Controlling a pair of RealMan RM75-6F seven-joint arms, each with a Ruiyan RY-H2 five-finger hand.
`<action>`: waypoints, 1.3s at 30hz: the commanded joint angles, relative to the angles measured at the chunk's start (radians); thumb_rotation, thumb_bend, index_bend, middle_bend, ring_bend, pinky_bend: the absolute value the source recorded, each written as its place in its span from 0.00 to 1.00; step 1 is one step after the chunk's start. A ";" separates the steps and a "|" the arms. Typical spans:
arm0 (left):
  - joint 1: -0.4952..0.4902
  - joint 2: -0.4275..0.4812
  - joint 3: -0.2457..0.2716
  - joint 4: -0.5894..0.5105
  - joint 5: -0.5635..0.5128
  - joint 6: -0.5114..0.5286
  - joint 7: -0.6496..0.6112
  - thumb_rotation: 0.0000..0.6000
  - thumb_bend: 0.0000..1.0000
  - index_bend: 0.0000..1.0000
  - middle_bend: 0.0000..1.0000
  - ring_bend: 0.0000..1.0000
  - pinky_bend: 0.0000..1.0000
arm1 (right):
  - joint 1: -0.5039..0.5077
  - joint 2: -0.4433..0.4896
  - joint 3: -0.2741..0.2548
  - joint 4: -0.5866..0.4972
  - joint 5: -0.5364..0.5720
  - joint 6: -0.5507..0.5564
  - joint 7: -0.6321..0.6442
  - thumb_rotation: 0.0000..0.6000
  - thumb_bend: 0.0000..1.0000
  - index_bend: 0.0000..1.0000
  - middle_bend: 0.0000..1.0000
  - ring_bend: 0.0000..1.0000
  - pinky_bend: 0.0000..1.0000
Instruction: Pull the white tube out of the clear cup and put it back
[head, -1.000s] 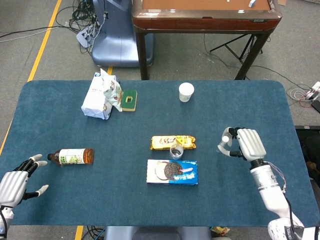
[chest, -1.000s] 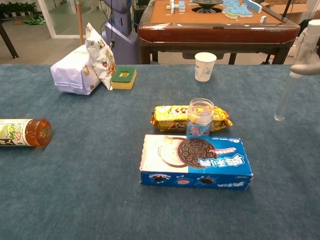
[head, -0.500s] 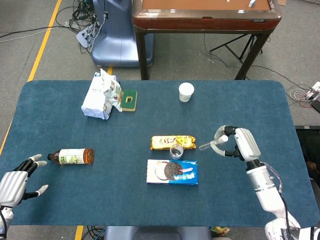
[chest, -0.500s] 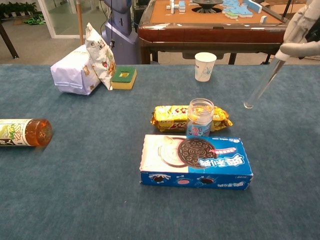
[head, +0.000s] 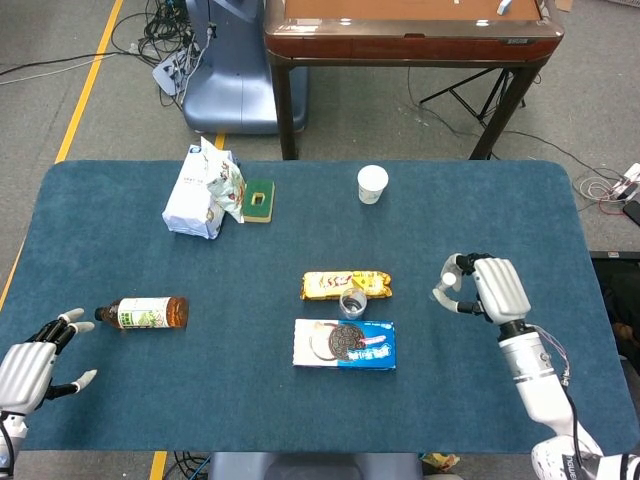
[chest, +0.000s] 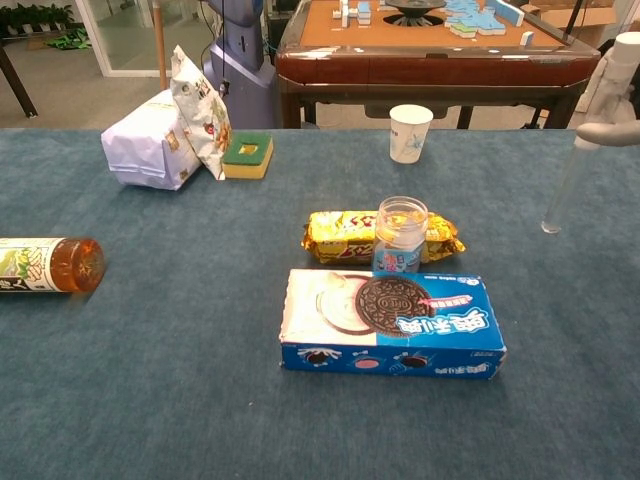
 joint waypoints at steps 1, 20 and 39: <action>0.001 0.001 -0.001 0.000 -0.001 0.001 -0.002 1.00 0.21 0.28 0.15 0.20 0.39 | 0.004 -0.014 0.005 -0.017 -0.005 -0.016 0.088 1.00 0.53 0.73 0.69 0.49 0.45; 0.006 0.012 -0.003 -0.001 -0.001 0.011 -0.027 1.00 0.21 0.28 0.16 0.21 0.39 | 0.068 -0.147 0.059 0.000 -0.131 0.018 0.294 1.00 0.53 0.73 0.68 0.49 0.45; 0.020 0.034 -0.002 0.000 0.013 0.040 -0.078 1.00 0.21 0.28 0.16 0.21 0.40 | 0.127 -0.297 0.049 0.148 -0.111 -0.019 0.330 1.00 0.53 0.74 0.68 0.49 0.45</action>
